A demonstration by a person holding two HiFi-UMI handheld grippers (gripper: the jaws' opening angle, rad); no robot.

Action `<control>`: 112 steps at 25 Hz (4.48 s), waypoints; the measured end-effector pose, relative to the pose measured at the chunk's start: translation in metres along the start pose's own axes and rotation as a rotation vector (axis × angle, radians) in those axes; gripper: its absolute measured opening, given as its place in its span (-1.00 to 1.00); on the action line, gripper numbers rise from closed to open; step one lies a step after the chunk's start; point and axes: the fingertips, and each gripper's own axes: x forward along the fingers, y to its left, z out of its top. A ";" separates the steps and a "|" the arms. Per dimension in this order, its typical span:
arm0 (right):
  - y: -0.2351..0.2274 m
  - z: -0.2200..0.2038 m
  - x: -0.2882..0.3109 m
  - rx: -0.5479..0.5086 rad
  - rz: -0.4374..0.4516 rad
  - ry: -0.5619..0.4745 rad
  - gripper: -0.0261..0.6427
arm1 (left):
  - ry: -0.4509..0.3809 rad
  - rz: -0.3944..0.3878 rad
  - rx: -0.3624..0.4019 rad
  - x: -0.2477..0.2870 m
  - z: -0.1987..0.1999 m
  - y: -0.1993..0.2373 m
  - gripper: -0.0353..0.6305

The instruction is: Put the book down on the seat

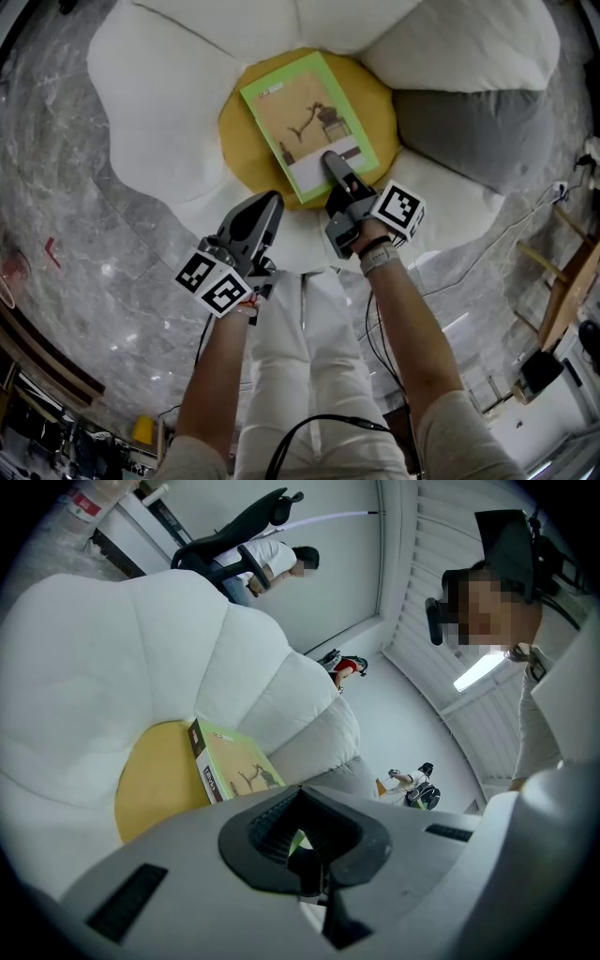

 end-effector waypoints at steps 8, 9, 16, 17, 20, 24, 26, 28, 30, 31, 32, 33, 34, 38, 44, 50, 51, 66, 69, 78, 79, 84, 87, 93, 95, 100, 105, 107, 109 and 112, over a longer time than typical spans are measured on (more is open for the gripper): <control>-0.002 0.001 0.001 -0.006 -0.071 -0.009 -0.17 | -0.013 -0.003 0.001 0.001 0.004 -0.002 -0.82; -0.001 0.001 0.001 -0.008 -0.066 -0.010 -0.14 | -0.015 -0.003 0.002 0.001 0.004 -0.002 -0.82; -0.009 0.000 -0.006 0.015 -0.067 -0.012 -0.08 | -0.014 0.001 -0.003 0.001 -0.004 -0.004 -0.82; -0.011 0.000 -0.006 0.014 -0.066 -0.012 -0.07 | -0.012 0.002 -0.006 0.001 -0.007 -0.003 -0.82; -0.015 0.000 -0.010 0.016 -0.067 -0.011 -0.06 | -0.008 0.002 -0.012 0.003 -0.012 -0.004 -0.82; -0.019 -0.004 -0.020 0.021 -0.067 -0.009 -0.05 | -0.006 -0.001 -0.014 0.002 -0.018 -0.011 -0.82; -0.022 -0.006 -0.025 0.022 -0.066 -0.006 -0.05 | -0.006 -0.004 -0.013 0.002 -0.020 -0.014 -0.82; -0.024 -0.008 -0.028 0.028 -0.066 -0.008 -0.04 | -0.005 -0.005 -0.012 0.002 -0.022 -0.015 -0.82; -0.027 -0.009 -0.032 0.034 -0.066 -0.010 -0.03 | -0.005 -0.005 -0.012 0.001 -0.024 -0.016 -0.82; -0.028 -0.010 -0.034 0.035 -0.066 -0.010 -0.02 | -0.005 -0.005 -0.012 0.001 -0.025 -0.017 -0.82; -0.028 -0.011 -0.036 0.035 -0.067 -0.008 -0.02 | -0.006 -0.004 -0.011 0.001 -0.026 -0.018 -0.82; -0.029 -0.012 -0.037 0.034 -0.066 -0.005 -0.02 | -0.006 -0.004 -0.011 0.000 -0.027 -0.019 -0.82; -0.029 -0.013 -0.039 0.034 -0.066 -0.002 -0.02 | -0.006 -0.003 -0.011 0.000 -0.029 -0.019 -0.82; -0.025 -0.016 -0.046 0.015 -0.057 0.010 -0.02 | -0.007 -0.003 -0.019 0.000 -0.035 -0.024 -0.82; -0.012 -0.023 -0.057 -0.049 0.009 0.041 -0.02 | 0.003 -0.009 -0.011 -0.004 -0.045 -0.035 -0.82; 0.001 -0.028 -0.070 -0.119 0.048 0.067 -0.03 | 0.013 -0.009 -0.007 -0.007 -0.051 -0.042 -0.82; 0.006 -0.027 -0.071 -0.138 0.072 0.072 -0.03 | 0.014 -0.010 -0.005 -0.006 -0.051 -0.043 -0.82; 0.071 -0.040 -0.102 -0.365 0.255 0.131 -0.85 | 0.005 -0.027 0.026 -0.003 -0.028 -0.074 -0.82; 0.082 -0.042 -0.109 -0.433 0.283 0.145 -0.88 | 0.011 -0.025 0.026 -0.004 -0.028 -0.078 -0.82; 0.125 -0.042 -0.135 -0.540 0.335 0.139 -0.88 | 0.021 -0.031 0.057 -0.005 -0.015 -0.098 -0.82; 0.130 -0.042 -0.137 -0.549 0.341 0.141 -0.88 | 0.020 -0.034 0.062 -0.005 -0.012 -0.101 -0.82; 0.154 -0.045 -0.150 -0.581 0.362 0.144 -0.88 | 0.008 -0.041 0.080 -0.011 0.004 -0.115 -0.82; 0.167 -0.046 -0.157 -0.593 0.369 0.144 -0.88 | 0.004 -0.039 0.087 -0.013 0.015 -0.126 -0.82; 0.193 -0.057 -0.182 -0.596 0.382 0.143 -0.88 | -0.020 -0.035 0.102 -0.027 0.034 -0.151 -0.82; 0.203 -0.058 -0.193 -0.602 0.387 0.143 -0.88 | -0.026 -0.040 0.103 -0.031 0.039 -0.162 -0.82; 0.229 -0.058 -0.214 -0.609 0.392 0.140 -0.88 | 0.008 -0.081 0.135 -0.036 0.043 -0.194 -0.82; 0.252 -0.062 -0.234 -0.631 0.401 0.144 -0.88 | -0.014 -0.086 0.123 -0.046 0.055 -0.221 -0.82; 0.260 -0.064 -0.242 -0.637 0.404 0.145 -0.88 | -0.004 -0.103 0.139 -0.051 0.058 -0.234 -0.82; 0.269 -0.065 -0.251 -0.645 0.410 0.146 -0.88 | 0.012 -0.122 0.167 -0.055 0.061 -0.248 -0.82; 0.285 -0.068 -0.264 -0.666 0.424 0.153 -0.88 | 0.011 -0.136 0.190 -0.062 0.072 -0.266 -0.82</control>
